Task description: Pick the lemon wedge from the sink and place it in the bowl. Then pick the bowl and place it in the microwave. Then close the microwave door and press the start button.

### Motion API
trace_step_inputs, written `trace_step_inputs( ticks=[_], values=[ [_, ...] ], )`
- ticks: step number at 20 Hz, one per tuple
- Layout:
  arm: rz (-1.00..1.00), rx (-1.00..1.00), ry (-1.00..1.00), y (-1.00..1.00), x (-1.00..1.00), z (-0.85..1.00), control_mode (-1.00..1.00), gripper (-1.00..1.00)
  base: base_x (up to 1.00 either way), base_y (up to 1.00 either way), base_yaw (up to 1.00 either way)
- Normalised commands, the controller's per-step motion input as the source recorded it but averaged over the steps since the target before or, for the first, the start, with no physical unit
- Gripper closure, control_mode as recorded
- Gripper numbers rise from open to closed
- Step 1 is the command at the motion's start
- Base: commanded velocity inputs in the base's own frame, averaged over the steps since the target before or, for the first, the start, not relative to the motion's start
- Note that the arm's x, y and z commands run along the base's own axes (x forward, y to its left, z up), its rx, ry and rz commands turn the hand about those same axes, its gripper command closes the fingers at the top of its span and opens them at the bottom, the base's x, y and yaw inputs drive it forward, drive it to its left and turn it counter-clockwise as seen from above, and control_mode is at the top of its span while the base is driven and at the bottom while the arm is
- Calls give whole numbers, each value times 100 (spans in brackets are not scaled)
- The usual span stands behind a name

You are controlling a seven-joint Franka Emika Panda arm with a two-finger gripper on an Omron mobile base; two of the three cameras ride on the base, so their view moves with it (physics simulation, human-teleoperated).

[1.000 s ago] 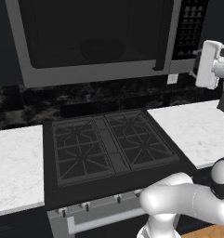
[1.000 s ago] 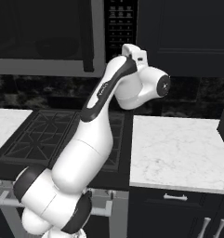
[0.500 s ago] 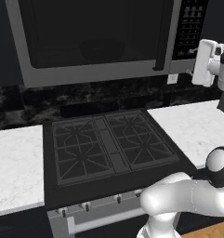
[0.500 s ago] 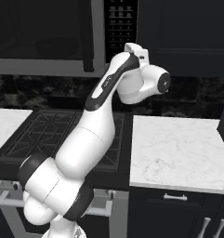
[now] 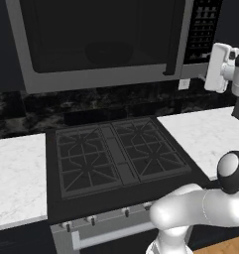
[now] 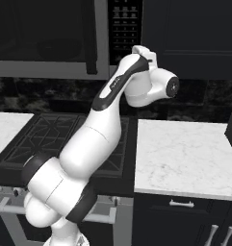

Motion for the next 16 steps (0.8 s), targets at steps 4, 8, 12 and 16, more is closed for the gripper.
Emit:
trace_step_inputs(
  ticks=[4,8,12,16],
  values=[
    [0,3,0,-6,39,-9,-100,-100,0,0,0],
    [0,2,0,-1,46,-14,-100,-100,0,0,0],
    [0,1,0,-1,36,-23,-100,-100,0,0,0],
    [0,0,0,0,18,-24,-100,-100,0,0,0]
  ],
)
